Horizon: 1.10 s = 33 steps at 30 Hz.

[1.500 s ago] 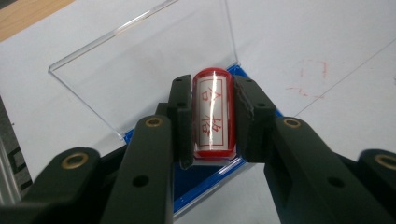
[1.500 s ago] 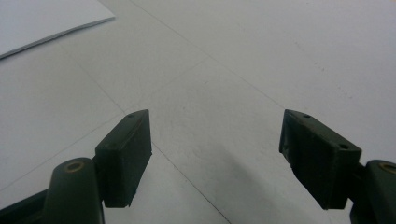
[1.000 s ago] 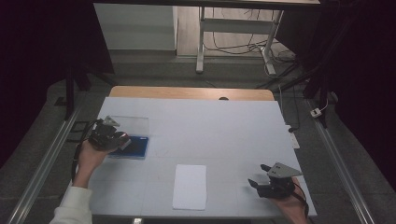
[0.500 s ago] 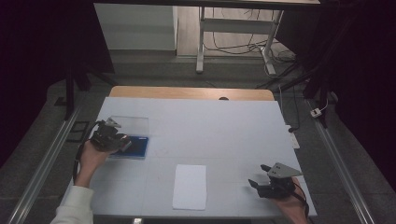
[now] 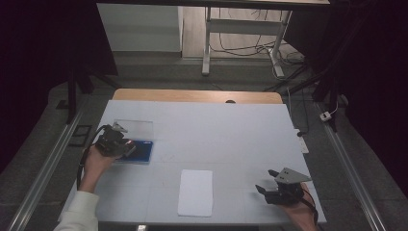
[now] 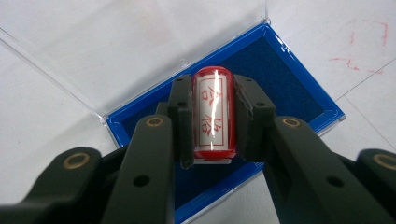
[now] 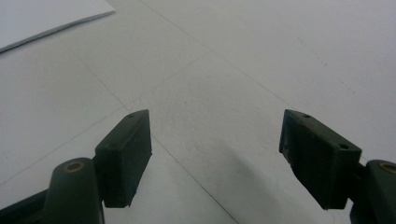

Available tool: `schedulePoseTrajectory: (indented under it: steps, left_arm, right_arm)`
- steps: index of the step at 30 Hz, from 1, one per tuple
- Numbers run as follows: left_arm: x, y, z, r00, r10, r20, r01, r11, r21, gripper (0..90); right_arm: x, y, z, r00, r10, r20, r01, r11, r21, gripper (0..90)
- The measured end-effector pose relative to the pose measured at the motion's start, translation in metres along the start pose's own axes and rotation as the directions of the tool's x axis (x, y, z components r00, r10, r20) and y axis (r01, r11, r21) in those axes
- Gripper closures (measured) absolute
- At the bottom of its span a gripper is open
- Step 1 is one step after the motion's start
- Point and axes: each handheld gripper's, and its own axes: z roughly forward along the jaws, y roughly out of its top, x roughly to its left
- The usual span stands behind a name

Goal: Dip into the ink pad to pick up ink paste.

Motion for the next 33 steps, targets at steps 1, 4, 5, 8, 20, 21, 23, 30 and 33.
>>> schedulePoseTrajectory:
  steps: [1,4,5,8,20,21,23,30,33]
  left_arm:
    - [-0.0006,-0.0004,0.0005,1.0,0.001,-0.003,-0.001,1.0,-0.003,71.2]
    - [0.0004,-0.0014,0.0008,1.0,-0.004,0.002,0.004,1.0,-0.007,71.3]
    - [0.001,-0.0019,0.0009,1.0,-0.008,0.006,0.008,0.9999,-0.011,71.3]
    - [0.0015,-0.0019,0.001,1.0,-0.005,0.009,0.005,0.9999,-0.009,71.4]
    - [0.0025,-0.0018,0.0016,0.9999,0.0,0.015,0.0,0.9999,-0.01,71.3]
    - [0.0028,-0.0019,0.0017,0.9999,-0.002,0.016,0.002,0.9999,-0.011,71.3]
    - [0.003,-0.0022,0.0018,0.9998,-0.005,0.018,0.006,0.9999,-0.013,71.3]
    - [0.0031,-0.0027,0.0019,0.9998,-0.005,0.018,0.005,0.9998,-0.017,71.3]
    - [0.0031,-0.003,0.0019,0.9999,-0.005,0.016,0.006,0.9998,-0.021,71.2]
  right_arm:
    - [0.0002,0.0003,-0.0003,1.0,-0.002,0.001,0.002,1.0,-0.002,24.8]
    - [0.0012,0.0015,-0.0008,1.0,-0.003,0.003,0.003,1.0,-0.006,24.8]
    - [0.0017,0.0017,-0.0008,1.0,-0.003,0.0,0.003,1.0,-0.008,24.8]
    - [0.0026,0.0022,-0.001,1.0,-0.002,0.001,0.002,1.0,-0.01,24.8]
    - [0.0016,0.0017,-0.001,1.0,-0.005,0.001,0.005,1.0,-0.006,24.8]
    - [0.0016,0.0017,-0.0011,1.0,-0.005,0.001,0.005,1.0,-0.006,24.8]
    - [0.0015,0.0017,-0.0014,1.0,-0.005,0.002,0.005,1.0,-0.007,24.8]
    - [0.0015,0.0016,-0.0013,1.0,-0.006,0.002,0.006,1.0,-0.006,24.8]
    - [0.0012,0.0017,-0.0016,1.0,-0.006,0.003,0.006,1.0,-0.006,24.8]
